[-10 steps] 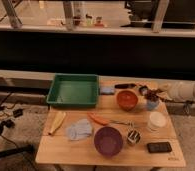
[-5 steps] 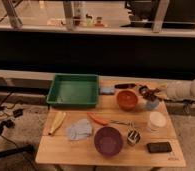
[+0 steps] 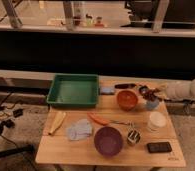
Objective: Place grapes in plastic cup
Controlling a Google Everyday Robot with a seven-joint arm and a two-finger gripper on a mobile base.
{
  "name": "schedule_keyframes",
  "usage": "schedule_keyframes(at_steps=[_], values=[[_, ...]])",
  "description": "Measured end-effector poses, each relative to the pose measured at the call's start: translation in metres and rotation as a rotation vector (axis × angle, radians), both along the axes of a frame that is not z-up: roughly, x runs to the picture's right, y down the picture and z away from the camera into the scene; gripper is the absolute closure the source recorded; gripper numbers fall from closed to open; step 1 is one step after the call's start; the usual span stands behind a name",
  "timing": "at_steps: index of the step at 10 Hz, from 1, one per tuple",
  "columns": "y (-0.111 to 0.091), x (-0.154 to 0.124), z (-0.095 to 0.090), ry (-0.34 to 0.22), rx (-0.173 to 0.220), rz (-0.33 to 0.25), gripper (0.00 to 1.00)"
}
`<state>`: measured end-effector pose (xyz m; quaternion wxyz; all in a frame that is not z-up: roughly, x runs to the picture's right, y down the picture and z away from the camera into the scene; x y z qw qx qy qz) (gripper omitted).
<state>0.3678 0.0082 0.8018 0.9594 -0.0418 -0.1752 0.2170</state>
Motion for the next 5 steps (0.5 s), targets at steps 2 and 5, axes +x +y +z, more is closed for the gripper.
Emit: schedule_keyframes(at_steps=[2,5], values=[[-0.0016,0.0036,-0.003,0.005,0.007,0.008,0.81],[0.0009,0.0085,-0.0034,0.015,0.002,0.012,0.81]])
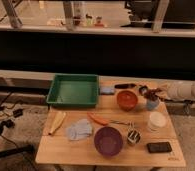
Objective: Place grapes in plastic cup
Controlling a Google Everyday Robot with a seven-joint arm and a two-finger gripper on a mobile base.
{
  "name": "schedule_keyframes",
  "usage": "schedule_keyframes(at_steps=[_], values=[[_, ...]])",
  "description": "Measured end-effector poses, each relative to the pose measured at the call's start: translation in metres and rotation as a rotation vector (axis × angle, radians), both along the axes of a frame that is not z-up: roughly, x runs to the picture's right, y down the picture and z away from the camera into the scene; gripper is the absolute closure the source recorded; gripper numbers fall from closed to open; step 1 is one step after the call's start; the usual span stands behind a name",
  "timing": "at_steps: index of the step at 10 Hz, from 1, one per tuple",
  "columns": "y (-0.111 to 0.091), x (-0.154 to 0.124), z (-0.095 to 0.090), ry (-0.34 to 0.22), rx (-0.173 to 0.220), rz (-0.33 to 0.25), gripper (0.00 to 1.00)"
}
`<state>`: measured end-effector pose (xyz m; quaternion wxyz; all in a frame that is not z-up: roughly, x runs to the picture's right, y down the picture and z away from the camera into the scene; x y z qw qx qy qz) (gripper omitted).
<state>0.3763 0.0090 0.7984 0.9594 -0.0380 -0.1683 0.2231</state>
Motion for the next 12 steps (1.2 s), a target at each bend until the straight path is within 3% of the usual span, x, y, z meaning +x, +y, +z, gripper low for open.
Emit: schedule_keyframes(at_steps=[4,5,10,12], values=[[0.0035,0.0014,0.0016,0.006,-0.01,-0.003,0.8],[0.0036,0.0014,0.0016,0.006,-0.01,-0.003,0.75],[0.0037,0.0016,0.0016,0.007,-0.01,-0.003,0.26],[0.0036,0.0016,0.0016,0.007,-0.01,-0.003,0.2]])
